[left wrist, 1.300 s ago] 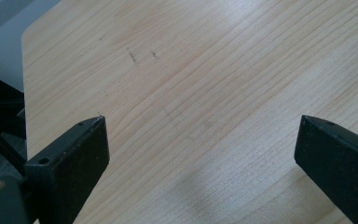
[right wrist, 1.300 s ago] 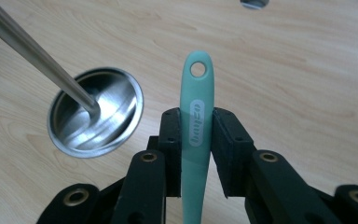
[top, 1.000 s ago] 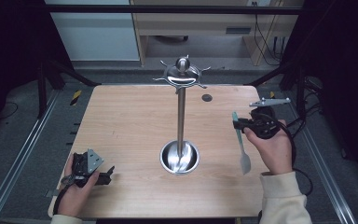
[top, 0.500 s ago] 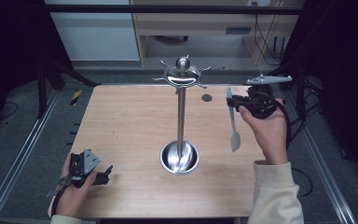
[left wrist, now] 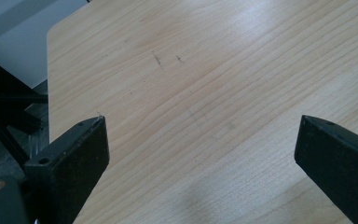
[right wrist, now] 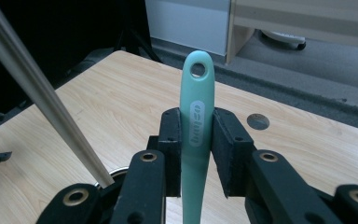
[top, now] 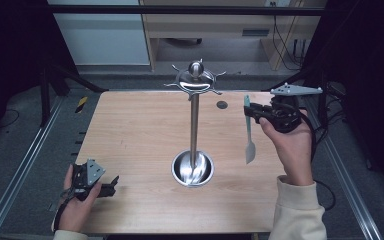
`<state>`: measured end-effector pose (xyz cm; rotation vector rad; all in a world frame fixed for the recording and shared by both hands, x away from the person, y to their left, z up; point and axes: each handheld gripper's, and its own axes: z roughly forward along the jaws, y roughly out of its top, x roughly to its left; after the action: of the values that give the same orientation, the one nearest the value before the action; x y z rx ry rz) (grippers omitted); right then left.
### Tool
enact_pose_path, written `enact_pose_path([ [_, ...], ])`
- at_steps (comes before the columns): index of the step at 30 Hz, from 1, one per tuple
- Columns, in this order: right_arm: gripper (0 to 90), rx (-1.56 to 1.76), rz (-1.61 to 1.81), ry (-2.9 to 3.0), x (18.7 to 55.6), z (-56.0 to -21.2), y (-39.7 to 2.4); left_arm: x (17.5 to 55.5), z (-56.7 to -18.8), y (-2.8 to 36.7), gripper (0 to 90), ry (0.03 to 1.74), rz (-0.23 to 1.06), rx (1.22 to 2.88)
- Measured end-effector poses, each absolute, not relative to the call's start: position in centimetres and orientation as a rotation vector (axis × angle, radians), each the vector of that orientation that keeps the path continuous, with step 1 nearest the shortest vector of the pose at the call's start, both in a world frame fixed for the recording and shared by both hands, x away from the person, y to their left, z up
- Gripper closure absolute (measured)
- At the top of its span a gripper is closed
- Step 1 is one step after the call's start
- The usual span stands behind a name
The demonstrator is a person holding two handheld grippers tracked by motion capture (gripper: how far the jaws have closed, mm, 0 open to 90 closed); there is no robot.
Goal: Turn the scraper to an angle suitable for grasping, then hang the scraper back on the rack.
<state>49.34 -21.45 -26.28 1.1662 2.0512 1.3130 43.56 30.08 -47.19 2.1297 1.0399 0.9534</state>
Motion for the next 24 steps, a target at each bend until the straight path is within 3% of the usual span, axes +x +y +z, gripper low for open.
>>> enact_pose_path([
  [24, 74.1, 0.991, 1.430, 2.016, 45.7, -23.7, -20.6, 43.7, -47.1, 29.7, 2.8, 1.018, 0.941, 2.148],
])
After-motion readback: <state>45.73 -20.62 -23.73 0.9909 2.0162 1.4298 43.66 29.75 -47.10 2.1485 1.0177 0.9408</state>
